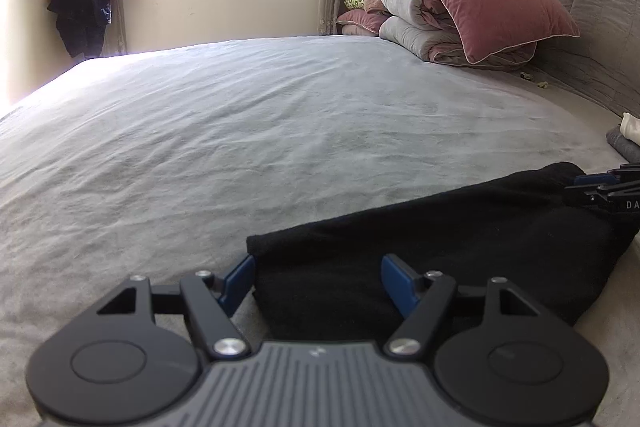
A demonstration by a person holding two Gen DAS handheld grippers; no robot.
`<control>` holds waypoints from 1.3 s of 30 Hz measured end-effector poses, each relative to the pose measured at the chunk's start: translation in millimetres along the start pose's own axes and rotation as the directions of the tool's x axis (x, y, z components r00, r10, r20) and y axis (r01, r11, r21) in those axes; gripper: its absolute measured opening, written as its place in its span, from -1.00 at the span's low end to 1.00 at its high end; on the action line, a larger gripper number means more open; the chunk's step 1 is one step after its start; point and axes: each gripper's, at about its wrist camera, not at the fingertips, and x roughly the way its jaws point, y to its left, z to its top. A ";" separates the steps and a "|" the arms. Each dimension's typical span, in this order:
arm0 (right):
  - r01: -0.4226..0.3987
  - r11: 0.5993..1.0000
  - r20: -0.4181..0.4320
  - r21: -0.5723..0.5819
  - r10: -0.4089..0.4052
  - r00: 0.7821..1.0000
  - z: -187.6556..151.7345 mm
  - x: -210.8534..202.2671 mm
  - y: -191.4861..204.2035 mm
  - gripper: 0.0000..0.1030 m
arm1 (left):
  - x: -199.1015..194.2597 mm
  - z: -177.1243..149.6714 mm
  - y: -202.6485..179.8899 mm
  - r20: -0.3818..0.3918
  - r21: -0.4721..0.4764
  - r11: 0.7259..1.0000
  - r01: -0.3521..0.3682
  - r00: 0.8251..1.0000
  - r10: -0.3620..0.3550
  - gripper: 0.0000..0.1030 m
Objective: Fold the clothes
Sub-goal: 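Lay the black shirt down folded in half and open both grippers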
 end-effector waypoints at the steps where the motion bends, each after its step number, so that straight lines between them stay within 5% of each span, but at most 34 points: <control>1: 0.012 1.000 0.007 0.023 -0.012 1.000 0.9 -6.4 -5.1 -0.18 | -2.5 2.6 0.8 0.000 0.000 1.000 0.001 1.000 -0.001 0.39; 10: -0.124 0.974 0.035 0.187 0.119 0.992 -1.3 -51.3 1.3 -0.09 | -6.1 27.0 -13.8 -0.011 -0.028 0.995 0.099 0.995 -0.100 0.42; 15: -0.179 0.968 0.007 0.178 0.180 0.984 -14.1 -60.5 21.3 -0.09 | -18.6 25.9 -14.9 -0.056 -0.133 0.991 0.010 0.998 -0.017 0.42; 18: -0.192 0.966 0.002 0.171 0.195 0.981 -20.4 -62.7 26.5 -0.08 | -28.7 17.2 1.5 -0.141 -0.285 0.956 -0.072 0.990 0.032 0.43; 20: -0.193 0.967 0.010 0.168 0.194 0.981 -22.9 -62.7 27.4 -0.09 | -35.9 3.9 17.4 -0.211 -0.431 0.896 -0.109 0.977 0.017 0.43; 23: -0.193 0.965 0.050 0.175 0.187 0.981 -21.7 -59.4 28.2 -0.09 | -49.9 -21.2 35.0 -0.243 -0.637 0.763 -0.109 0.968 -0.064 0.43; 26: -0.200 0.964 0.084 0.175 0.187 0.979 -14.4 -52.2 33.9 -0.09 | -72.6 -55.0 37.8 -0.148 -0.850 0.522 -0.078 0.985 -0.094 0.39; 28: -0.216 0.962 0.109 0.167 0.199 0.974 -7.2 -46.3 39.2 -0.09 | -78.3 -66.9 24.7 -0.113 -0.895 0.442 -0.061 0.989 -0.093 0.36; 34: -0.248 0.956 0.193 0.155 0.217 0.957 10.5 -22.1 51.2 -0.18 | -69.2 -72.1 -15.0 -0.046 -0.919 0.392 -0.046 0.999 0.010 0.36; 38: -0.254 0.957 0.170 0.139 0.229 0.958 15.4 3.1 56.5 -0.41 | -60.3 -74.2 -25.3 0.006 -0.944 0.328 -0.022 0.996 0.084 0.38; 39: -0.245 0.960 0.148 0.135 0.225 0.963 15.8 8.3 57.4 -0.45 | -59.1 -73.6 -28.8 0.010 -0.943 0.331 -0.025 0.994 0.105 0.39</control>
